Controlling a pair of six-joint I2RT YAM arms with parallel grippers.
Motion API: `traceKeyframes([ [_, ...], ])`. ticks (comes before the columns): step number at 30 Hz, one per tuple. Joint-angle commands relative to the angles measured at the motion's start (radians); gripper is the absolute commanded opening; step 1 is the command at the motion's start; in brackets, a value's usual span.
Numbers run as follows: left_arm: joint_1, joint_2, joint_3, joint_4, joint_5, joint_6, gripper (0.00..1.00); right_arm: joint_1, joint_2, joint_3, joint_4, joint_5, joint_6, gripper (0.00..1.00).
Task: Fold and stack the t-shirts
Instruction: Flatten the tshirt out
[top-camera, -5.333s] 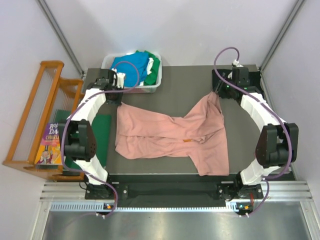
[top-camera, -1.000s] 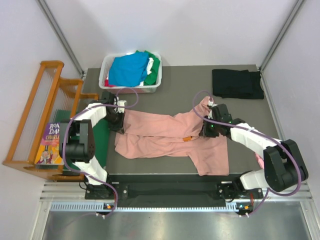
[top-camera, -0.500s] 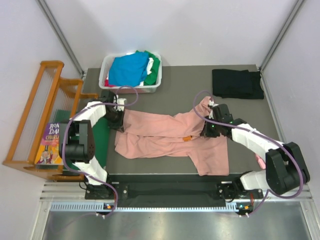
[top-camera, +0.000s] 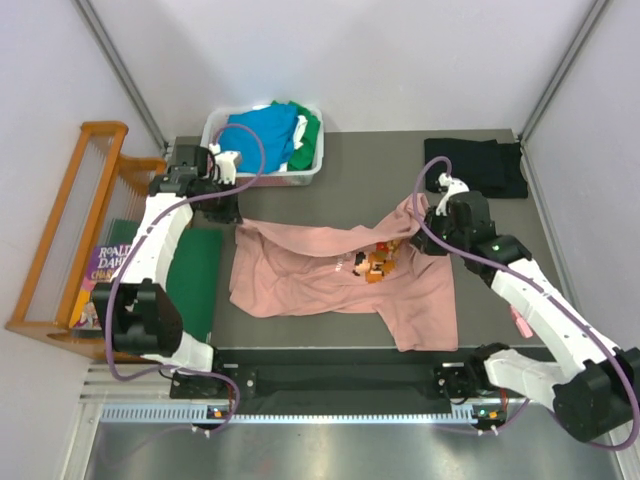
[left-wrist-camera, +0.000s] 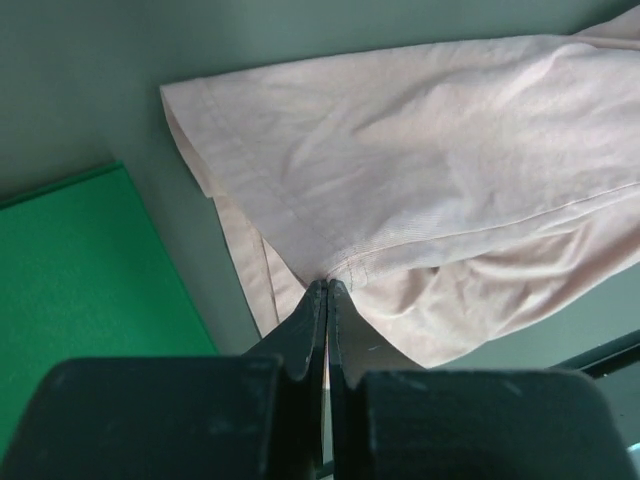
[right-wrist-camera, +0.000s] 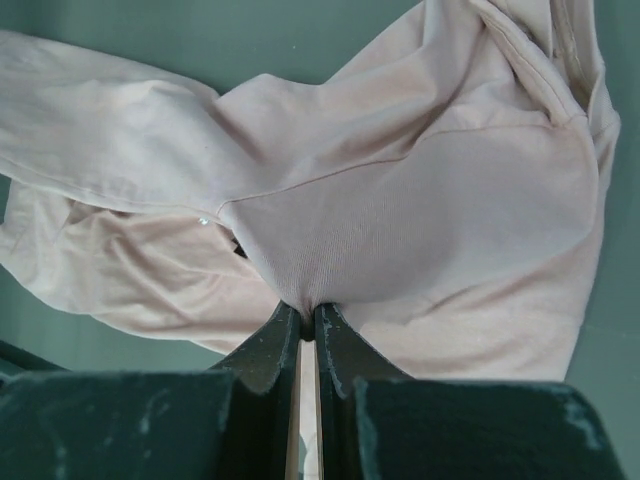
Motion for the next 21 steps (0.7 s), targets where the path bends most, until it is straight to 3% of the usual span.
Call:
traceKeyframes([
  [1,0.003,-0.089,0.043,-0.055,-0.007,0.012,0.00,0.009,-0.078,0.034,-0.041,0.027,-0.008,0.00],
  [5,0.003,-0.175,0.107,-0.082,-0.026,-0.003,0.00,0.009,-0.162,0.066,-0.079,0.047,0.000,0.00],
  [8,0.003,-0.195,0.243,-0.156,-0.038,-0.011,0.00,0.011,-0.236,0.132,-0.127,0.055,-0.003,0.00],
  [18,0.003,-0.246,0.841,-0.421,-0.004,-0.036,0.00,0.009,-0.532,0.445,-0.244,0.083,-0.057,0.00],
  [21,0.003,-0.337,0.856,-0.405,0.031,-0.013,0.00,0.009,-0.604,0.540,-0.257,0.084,-0.078,0.00],
])
